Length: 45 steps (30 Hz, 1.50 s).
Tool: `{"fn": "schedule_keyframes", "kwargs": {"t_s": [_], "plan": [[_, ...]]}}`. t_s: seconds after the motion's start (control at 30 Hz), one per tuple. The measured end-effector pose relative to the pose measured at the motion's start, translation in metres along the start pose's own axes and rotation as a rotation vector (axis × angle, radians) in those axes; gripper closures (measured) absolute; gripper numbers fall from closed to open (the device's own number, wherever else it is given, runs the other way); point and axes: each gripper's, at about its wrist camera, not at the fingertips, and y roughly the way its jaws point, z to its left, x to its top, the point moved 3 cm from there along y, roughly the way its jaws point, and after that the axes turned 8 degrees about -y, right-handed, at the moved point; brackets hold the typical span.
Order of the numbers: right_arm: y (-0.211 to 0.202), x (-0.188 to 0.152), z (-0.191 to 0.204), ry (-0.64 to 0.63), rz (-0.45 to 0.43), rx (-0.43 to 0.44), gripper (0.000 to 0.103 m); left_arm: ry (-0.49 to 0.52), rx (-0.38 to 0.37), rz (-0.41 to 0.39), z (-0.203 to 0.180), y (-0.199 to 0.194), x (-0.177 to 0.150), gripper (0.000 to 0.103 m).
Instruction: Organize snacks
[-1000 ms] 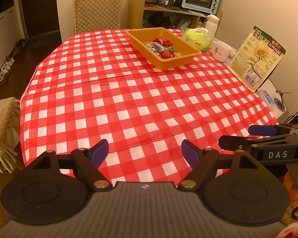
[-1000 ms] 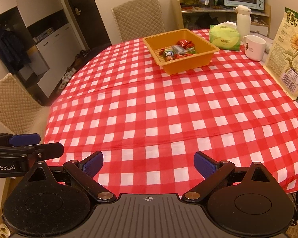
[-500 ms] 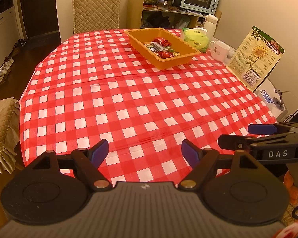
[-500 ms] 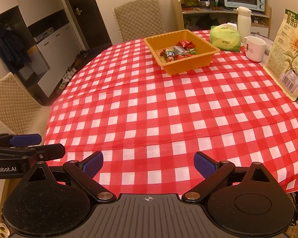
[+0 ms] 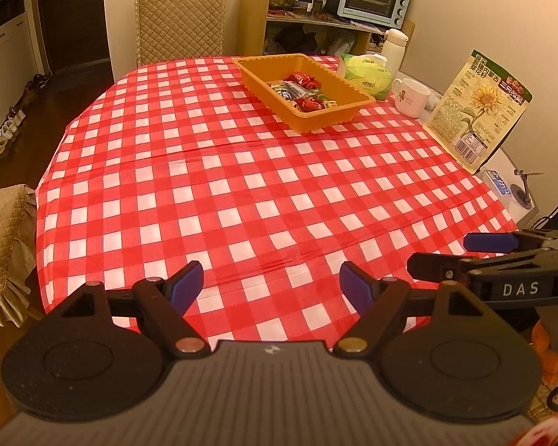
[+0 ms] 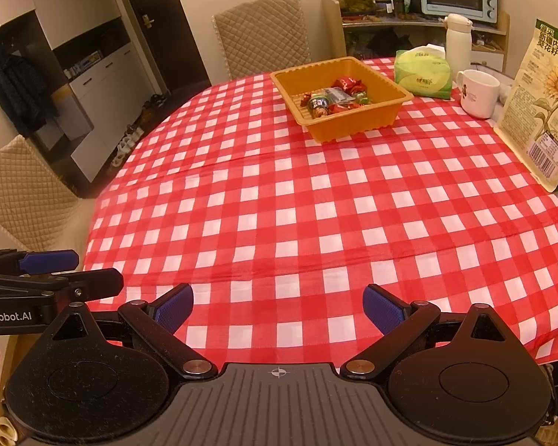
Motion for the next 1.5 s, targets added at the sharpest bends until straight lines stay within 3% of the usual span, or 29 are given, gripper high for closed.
{"fn": "schedule_keyframes", "kwargs": {"t_s": [1.5], "plan": [[0.0016,0.0005,-0.0019,0.000,0.000,0.000,0.006,-0.001,0.000,-0.001,-0.0018,0.0040,0.0030,0.024]]}}
